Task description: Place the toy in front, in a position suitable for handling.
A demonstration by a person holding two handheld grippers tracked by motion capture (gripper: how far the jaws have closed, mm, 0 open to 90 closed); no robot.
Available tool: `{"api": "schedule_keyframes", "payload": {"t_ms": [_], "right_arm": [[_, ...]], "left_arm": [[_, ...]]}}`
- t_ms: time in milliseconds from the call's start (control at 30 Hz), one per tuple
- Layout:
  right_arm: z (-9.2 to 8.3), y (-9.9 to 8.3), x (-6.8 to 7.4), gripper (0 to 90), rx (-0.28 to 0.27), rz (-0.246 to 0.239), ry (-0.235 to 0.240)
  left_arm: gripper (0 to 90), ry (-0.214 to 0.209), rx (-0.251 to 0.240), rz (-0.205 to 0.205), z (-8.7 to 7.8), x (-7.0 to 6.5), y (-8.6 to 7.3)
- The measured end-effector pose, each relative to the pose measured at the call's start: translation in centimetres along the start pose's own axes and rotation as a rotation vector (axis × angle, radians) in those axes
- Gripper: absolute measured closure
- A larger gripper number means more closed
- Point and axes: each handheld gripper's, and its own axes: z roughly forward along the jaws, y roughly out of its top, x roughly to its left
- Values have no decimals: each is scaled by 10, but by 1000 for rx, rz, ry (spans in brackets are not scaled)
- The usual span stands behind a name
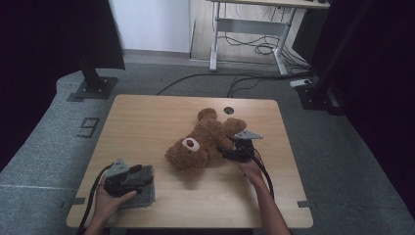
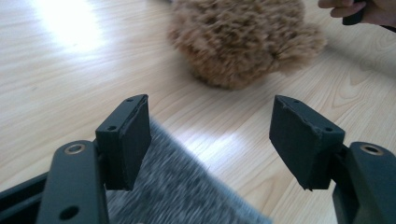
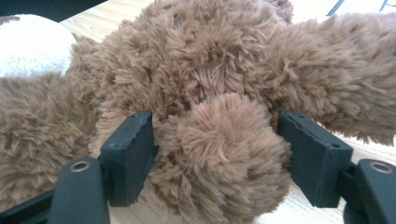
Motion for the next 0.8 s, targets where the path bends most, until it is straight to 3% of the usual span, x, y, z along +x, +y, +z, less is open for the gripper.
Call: {"api": "schedule_keyframes", "payload": {"t_ms": [100, 333, 500, 600, 800], "right_arm": [[-1, 0, 1, 330, -3, -10, -1], [-2, 1, 4, 424, -3, -39, -4], [-1, -1, 6, 604, 7, -47, -5], [-1, -3, 9, 664, 21, -71, 3], [-2, -9, 19, 720, 12, -115, 24]], "left_arm": [[290, -7, -8, 3, 7, -5, 8], [270, -31, 5, -1, 49, -22, 31], [257, -23, 24, -19, 78, -27, 43], [256, -16, 52, -35, 92, -28, 47], [268, 31, 77, -50, 98, -21, 53]]}}
